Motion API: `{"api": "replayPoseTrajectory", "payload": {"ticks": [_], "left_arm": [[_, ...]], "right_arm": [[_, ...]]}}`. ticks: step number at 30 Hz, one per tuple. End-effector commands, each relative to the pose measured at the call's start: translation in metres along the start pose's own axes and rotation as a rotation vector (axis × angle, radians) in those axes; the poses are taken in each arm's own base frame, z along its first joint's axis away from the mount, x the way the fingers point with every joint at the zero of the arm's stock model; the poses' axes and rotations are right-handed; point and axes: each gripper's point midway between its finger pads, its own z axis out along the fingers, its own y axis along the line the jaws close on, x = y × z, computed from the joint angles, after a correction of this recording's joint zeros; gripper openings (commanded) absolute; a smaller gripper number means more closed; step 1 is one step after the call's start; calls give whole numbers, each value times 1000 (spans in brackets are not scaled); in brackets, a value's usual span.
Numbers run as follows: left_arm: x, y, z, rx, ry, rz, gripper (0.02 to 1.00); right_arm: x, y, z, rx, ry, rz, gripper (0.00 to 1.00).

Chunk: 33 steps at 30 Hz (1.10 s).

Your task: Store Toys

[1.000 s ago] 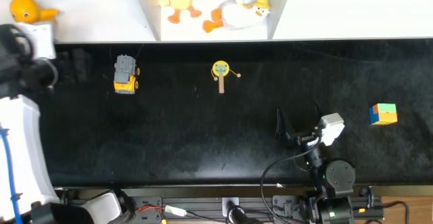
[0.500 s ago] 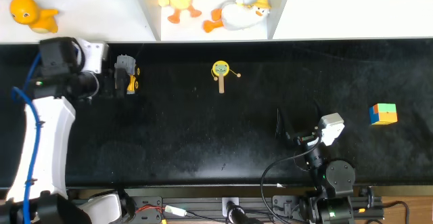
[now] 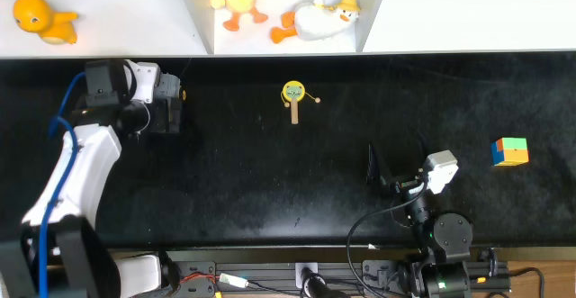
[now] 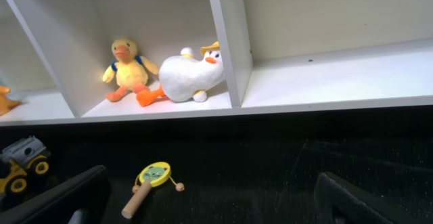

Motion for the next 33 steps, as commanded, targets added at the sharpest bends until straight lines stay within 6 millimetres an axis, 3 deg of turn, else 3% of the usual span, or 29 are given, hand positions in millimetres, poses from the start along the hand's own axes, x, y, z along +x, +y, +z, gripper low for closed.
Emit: {"api": "replayPoseTrajectory", "payload": {"ticks": [1,6,14,22,28,33], "left_arm": [[7,-3,17,2,32,-5,998],[2,-5,25,3,15,6,1000],[7,-4,40,7,42,3,776],[0,-3,40,3,14,-3,610],[-4,-3,39,2,1,-25,553],[-15,-4,22,3,-12,-58,500]], "right_arm": [[3,-2,0,8,-1,7,996],[3,-2,0,8,-1,7,993],[3,-2,0,8,-1,7,996],[3,-2,0,8,-1,7,996],[3,-2,0,8,-1,7,996],[3,-2,0,8,-1,7,993]]}}
